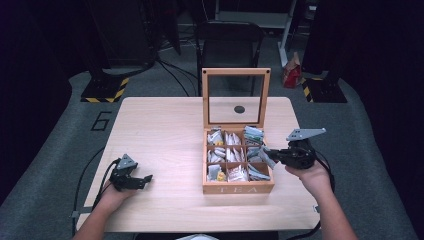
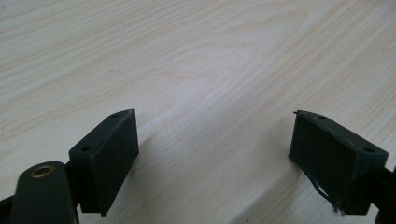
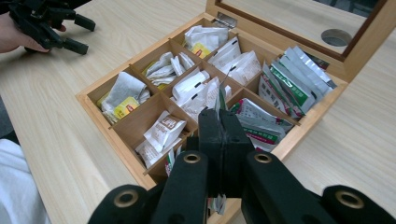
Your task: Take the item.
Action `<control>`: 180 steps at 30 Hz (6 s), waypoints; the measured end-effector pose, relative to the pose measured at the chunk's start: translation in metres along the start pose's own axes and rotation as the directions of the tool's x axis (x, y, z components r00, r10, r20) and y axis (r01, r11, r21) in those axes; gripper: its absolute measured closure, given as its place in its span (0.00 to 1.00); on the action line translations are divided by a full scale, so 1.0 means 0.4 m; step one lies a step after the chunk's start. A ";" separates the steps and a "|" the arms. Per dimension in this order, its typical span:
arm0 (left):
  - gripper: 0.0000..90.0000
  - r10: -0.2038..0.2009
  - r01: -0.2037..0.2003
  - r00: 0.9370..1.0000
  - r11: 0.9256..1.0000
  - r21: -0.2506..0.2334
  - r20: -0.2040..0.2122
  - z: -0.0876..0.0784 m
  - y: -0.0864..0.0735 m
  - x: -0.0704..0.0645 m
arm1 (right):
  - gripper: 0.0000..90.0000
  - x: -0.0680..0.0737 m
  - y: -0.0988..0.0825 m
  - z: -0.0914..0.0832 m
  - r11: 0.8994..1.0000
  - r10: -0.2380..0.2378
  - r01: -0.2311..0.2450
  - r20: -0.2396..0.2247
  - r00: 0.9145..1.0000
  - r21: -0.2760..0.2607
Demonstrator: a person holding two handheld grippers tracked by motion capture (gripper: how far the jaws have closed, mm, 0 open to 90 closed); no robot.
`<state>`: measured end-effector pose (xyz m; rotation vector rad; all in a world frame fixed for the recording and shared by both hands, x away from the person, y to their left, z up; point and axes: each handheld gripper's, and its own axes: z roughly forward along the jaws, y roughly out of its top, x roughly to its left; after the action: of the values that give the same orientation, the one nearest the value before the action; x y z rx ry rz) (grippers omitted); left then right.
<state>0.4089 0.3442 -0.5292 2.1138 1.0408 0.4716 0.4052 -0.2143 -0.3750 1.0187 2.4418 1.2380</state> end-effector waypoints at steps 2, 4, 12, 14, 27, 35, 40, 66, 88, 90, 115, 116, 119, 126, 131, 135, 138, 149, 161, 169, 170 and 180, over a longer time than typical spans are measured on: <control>0.16 0.000 0.000 1.000 1.000 0.000 0.000 0.000 0.000 0.000 | 0.99 -0.006 -0.003 -0.006 1.000 0.007 -0.007 0.006 1.000 -0.004; 0.16 0.000 0.000 1.000 1.000 0.000 0.000 0.000 0.000 0.000 | 0.99 -0.012 -0.007 -0.013 1.000 0.019 -0.019 0.014 1.000 -0.008; 0.16 0.000 0.000 1.000 1.000 0.000 0.000 0.000 0.000 0.000 | 0.99 -0.029 -0.016 -0.036 0.999 0.030 -0.029 0.040 0.999 -0.022; 0.16 0.000 0.000 1.000 1.000 -0.003 -0.002 0.000 0.000 0.000 | 0.99 -0.032 -0.019 -0.040 0.999 0.035 -0.033 0.043 0.998 -0.025; 0.17 0.008 -0.008 1.000 1.000 0.000 -0.007 0.001 0.002 0.002 | 0.99 -0.073 -0.050 -0.070 0.997 0.074 -0.071 0.098 0.992 -0.043; 0.17 -0.002 0.002 1.000 1.000 -0.001 -0.005 0.001 0.001 0.000 | 0.99 -0.090 -0.075 -0.089 0.994 0.099 -0.092 0.139 0.985 -0.053; 0.17 0.009 -0.009 1.000 1.000 0.001 -0.007 0.001 0.002 0.002 | 0.99 -0.097 -0.090 -0.085 0.994 0.106 -0.098 0.153 0.982 -0.057; 0.17 0.008 -0.008 1.000 1.000 0.001 -0.007 0.001 0.001 0.002 | 0.99 -0.116 -0.162 -0.046 0.991 0.132 -0.125 0.207 0.969 -0.043; 0.17 0.008 -0.008 1.000 1.000 0.001 -0.007 0.000 0.002 0.002 | 0.99 -0.122 -0.226 0.004 0.989 0.143 -0.144 0.257 0.956 -0.015; 0.17 0.008 -0.008 1.000 1.000 0.001 -0.007 0.000 0.002 0.002 | 0.99 -0.122 -0.231 0.008 0.989 0.146 -0.149 0.259 0.955 -0.011; 0.17 -0.003 0.003 1.000 1.000 -0.002 -0.002 0.001 0.001 0.000 | 0.99 -0.114 -0.269 0.062 0.990 0.124 -0.135 0.230 0.965 0.031; 0.17 -0.003 0.003 1.000 1.000 -0.002 -0.002 0.001 0.000 0.000 | 0.99 -0.112 -0.269 0.064 0.990 0.127 -0.138 0.223 0.966 0.036; 0.17 -0.003 0.003 1.000 1.000 -0.002 -0.002 0.001 0.000 0.000 | 0.99 -0.110 -0.271 0.072 0.988 0.138 -0.148 0.210 0.968 0.036; 0.17 -0.003 0.003 1.000 1.000 -0.002 -0.002 0.001 0.001 0.000 | 0.98 -0.110 -0.279 0.085 0.984 0.160 -0.171 0.174 0.972 0.048; 0.17 -0.003 0.003 1.000 1.000 -0.002 -0.003 0.001 0.000 0.000 | 0.98 -0.107 -0.282 0.098 0.985 0.150 -0.163 0.165 0.975 0.065; 0.17 -0.004 0.004 1.000 1.000 -0.002 -0.002 0.001 0.000 0.000 | 0.98 -0.106 -0.283 0.104 0.985 0.142 -0.155 0.157 0.977 0.072; 0.17 -0.003 0.003 1.000 1.000 -0.003 -0.002 0.001 0.000 0.000 | 0.98 -0.105 -0.283 0.104 0.985 0.144 -0.157 0.156 0.977 0.075; 0.17 -0.003 0.003 1.000 1.000 -0.002 -0.002 0.001 0.000 0.000 | 0.94 -0.099 -0.283 0.111 0.984 0.141 -0.155 0.150 0.979 0.086; 0.17 -0.004 0.004 1.000 1.000 -0.003 -0.002 0.001 0.000 0.000 | 0.83 -0.093 -0.282 0.122 0.983 0.126 -0.141 0.133 0.983 0.115; 0.17 -0.002 0.002 1.000 1.000 -0.008 -0.006 0.002 0.000 0.000 | 0.75 -0.085 -0.275 0.124 0.984 0.118 -0.133 0.127 0.985 0.118; 0.17 -0.003 0.003 1.000 1.000 -0.013 -0.008 0.003 -0.001 0.000 | 0.75 -0.086 -0.274 0.123 0.986 0.103 -0.117 0.123 0.987 0.116; 0.17 -0.003 0.002 1.000 1.000 -0.012 -0.007 0.003 -0.001 0.000 | 0.71 -0.081 -0.266 0.116 0.987 0.111 -0.124 0.128 0.985 0.098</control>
<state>0.4092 0.3437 -0.5301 2.1010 1.0420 0.4838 0.3996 -0.2499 -0.4901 1.2459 2.4048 1.0549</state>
